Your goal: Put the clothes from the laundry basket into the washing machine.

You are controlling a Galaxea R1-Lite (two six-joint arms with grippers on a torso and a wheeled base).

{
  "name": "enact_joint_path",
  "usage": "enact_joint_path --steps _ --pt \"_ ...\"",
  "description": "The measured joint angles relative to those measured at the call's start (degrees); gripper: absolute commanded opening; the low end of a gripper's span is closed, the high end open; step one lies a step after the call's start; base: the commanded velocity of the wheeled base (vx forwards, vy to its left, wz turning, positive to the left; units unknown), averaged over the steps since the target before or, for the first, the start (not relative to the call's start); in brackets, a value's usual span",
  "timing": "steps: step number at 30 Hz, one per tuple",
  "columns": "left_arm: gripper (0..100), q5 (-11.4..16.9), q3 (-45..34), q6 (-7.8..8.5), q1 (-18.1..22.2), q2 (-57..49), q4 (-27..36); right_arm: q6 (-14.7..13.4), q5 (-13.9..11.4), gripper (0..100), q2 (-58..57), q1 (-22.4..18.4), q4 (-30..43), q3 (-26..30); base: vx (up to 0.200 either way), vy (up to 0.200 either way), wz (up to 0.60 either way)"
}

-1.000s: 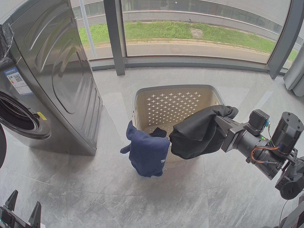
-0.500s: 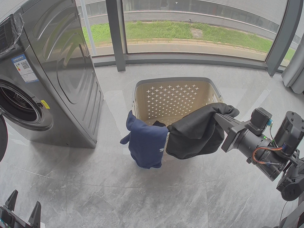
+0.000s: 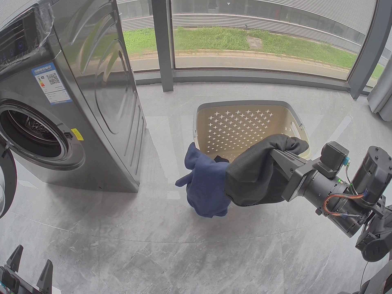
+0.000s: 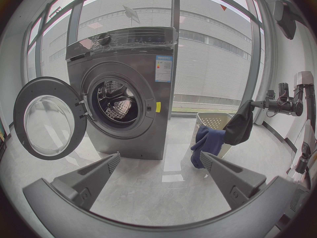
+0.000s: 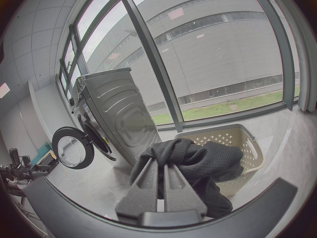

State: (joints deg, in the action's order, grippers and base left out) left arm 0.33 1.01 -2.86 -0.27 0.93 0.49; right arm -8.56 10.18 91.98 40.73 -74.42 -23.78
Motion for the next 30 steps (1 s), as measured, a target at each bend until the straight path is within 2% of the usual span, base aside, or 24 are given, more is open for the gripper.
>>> enact_joint_path --steps 13,22,30 --pt "100 0.02 0.00 -0.04 -0.04 0.01 -0.11 -0.06 0.07 0 0.24 0.23 -2.10 -0.17 0.000 0.200 0.00" --pt "100 0.00 0.00 -0.06 0.02 0.04 -0.06 -0.06 0.02 0 0.27 0.01 -2.22 -0.28 0.000 0.000 0.00" --pt "100 0.00 0.00 -0.04 0.00 0.04 -0.06 -0.06 -0.04 0 0.27 -0.40 -2.21 -0.27 -0.200 0.000 0.00"
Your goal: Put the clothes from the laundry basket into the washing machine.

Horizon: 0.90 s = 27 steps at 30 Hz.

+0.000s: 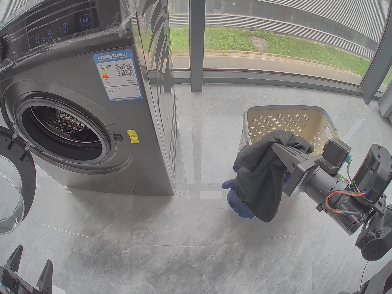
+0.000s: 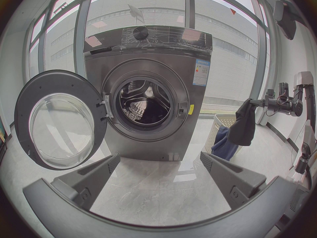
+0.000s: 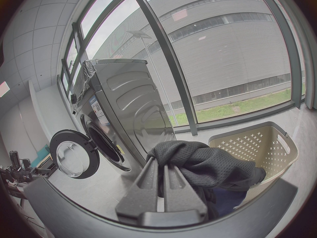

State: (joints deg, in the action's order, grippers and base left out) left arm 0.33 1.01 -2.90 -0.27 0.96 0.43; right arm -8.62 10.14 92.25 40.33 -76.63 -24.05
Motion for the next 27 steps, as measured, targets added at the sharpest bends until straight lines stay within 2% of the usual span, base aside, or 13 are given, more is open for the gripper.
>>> enact_joint_path --steps 13,27 --pt "100 0.02 0.00 -0.07 0.02 0.02 0.01 0.00 -0.05 0 0.04 -0.06 0.00 0.16 -0.015 0.000 0.00" --pt "100 0.02 0.00 -0.07 0.02 0.05 0.01 0.00 -0.02 0 0.04 -0.11 0.02 0.40 0.000 0.200 0.00"
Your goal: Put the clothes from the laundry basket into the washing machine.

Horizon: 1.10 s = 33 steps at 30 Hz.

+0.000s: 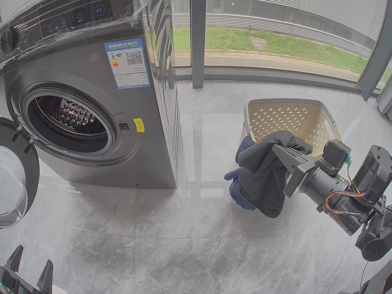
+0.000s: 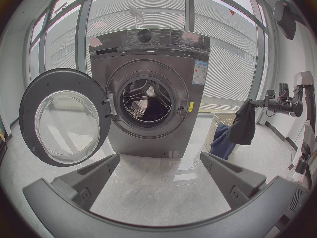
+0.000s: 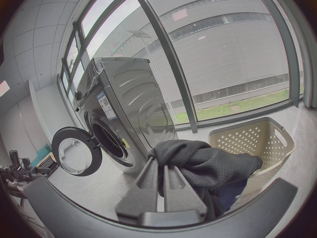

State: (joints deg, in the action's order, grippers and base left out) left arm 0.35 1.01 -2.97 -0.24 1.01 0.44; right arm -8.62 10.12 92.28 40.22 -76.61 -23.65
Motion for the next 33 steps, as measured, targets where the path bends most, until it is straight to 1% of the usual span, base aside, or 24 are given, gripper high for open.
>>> enact_joint_path --steps 13,19,33 --pt "100 0.00 0.00 0.00 -0.02 0.00 -0.01 0.00 0.00 0 0.00 0.00 -0.02 0.09 0.000 0.200 0.00" --pt "100 0.00 0.00 0.00 -0.02 0.00 -0.01 0.00 0.00 0 -0.02 0.00 -0.02 0.09 0.000 0.000 0.00" --pt "100 0.00 0.00 0.00 -0.02 0.02 -0.01 0.02 0.00 0 -0.04 0.00 -0.04 0.06 -0.200 0.000 0.00"
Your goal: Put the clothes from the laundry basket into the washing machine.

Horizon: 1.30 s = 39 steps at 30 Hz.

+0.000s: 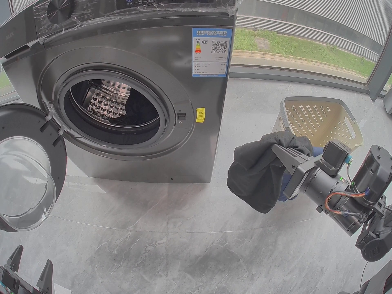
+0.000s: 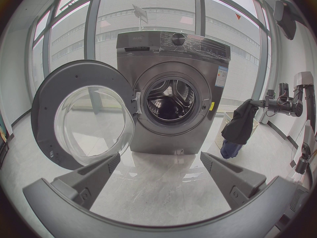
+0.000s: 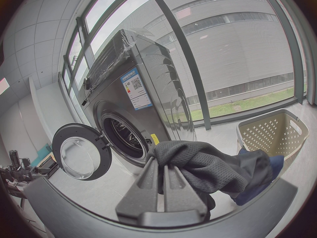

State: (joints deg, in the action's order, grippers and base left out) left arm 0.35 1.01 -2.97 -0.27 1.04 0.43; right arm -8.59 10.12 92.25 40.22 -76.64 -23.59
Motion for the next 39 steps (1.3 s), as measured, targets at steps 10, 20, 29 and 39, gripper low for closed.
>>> enact_joint_path --steps 10,20,29,39 --pt "100 0.00 0.00 0.02 0.00 -0.02 0.01 -0.10 -0.02 0 0.00 -0.01 0.00 0.05 -0.020 0.060 0.00" --pt "100 0.00 0.00 0.00 0.00 -0.02 0.00 -0.10 -0.02 0 0.00 -0.04 -0.05 0.05 0.000 0.200 0.00" --pt "100 -0.02 0.00 0.00 0.00 -0.02 0.01 -0.11 0.00 0 0.00 -0.06 -0.02 0.02 0.000 0.200 0.00" --pt "100 -0.02 0.00 0.00 0.00 0.00 0.01 -0.11 -0.11 0 -0.02 -0.12 -0.02 0.06 0.000 0.040 0.00"
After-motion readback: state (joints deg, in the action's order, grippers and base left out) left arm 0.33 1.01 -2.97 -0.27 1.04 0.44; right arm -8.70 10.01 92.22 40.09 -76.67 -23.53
